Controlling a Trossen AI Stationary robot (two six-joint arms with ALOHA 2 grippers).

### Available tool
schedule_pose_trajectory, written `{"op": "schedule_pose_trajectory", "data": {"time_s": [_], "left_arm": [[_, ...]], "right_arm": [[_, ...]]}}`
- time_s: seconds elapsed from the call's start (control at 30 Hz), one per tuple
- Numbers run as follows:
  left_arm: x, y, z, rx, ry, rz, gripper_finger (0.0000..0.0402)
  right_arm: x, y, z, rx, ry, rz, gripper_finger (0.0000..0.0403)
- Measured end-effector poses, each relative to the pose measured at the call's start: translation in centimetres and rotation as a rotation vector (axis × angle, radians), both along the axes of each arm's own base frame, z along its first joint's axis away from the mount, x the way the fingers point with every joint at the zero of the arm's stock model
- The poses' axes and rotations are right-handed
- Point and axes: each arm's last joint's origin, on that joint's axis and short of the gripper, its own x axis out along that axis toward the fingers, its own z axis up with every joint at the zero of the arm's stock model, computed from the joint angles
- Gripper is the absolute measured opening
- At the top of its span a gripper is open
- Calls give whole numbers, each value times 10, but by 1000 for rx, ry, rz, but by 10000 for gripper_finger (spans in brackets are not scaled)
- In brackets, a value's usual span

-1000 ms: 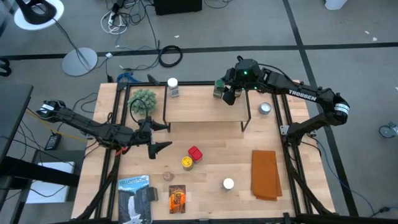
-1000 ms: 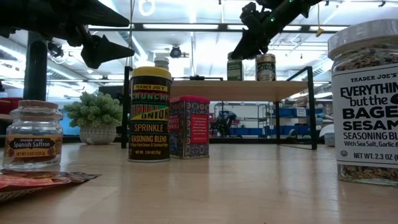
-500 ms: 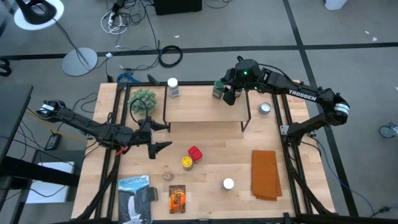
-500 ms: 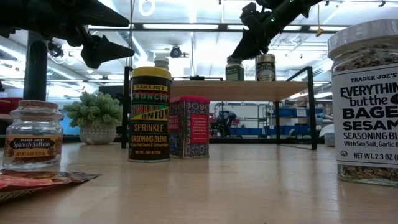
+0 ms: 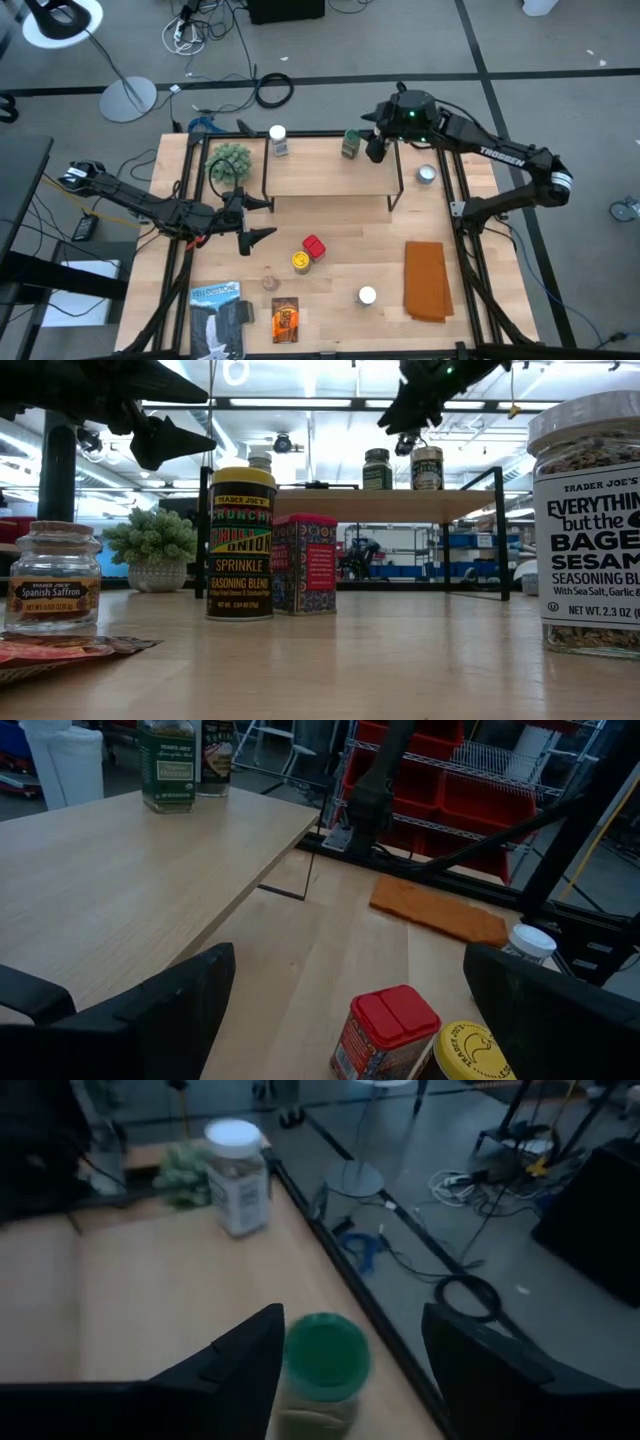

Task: Shelf spices
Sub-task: Put the yellow seasoning bottle onto the shelf

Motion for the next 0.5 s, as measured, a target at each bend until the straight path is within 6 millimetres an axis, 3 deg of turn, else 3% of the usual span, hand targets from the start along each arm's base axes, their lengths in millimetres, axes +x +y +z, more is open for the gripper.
{"op": "schedule_pose_trajectory", "data": {"time_s": [0.17, 0.27, 0.43, 0.5], "left_arm": [[0, 0, 0, 0, 0, 0, 399], [0, 0, 0, 0, 0, 0, 399], [0, 0, 0, 0, 0, 0, 399], [0, 0, 0, 0, 0, 0, 399]], "right_arm": [[2, 17, 1, 45, 0, 43, 210], [7, 27, -4, 78, 32, 74, 153], [18, 42, -12, 123, 58, 109, 20], [23, 47, -15, 111, 79, 104, 12]]}}
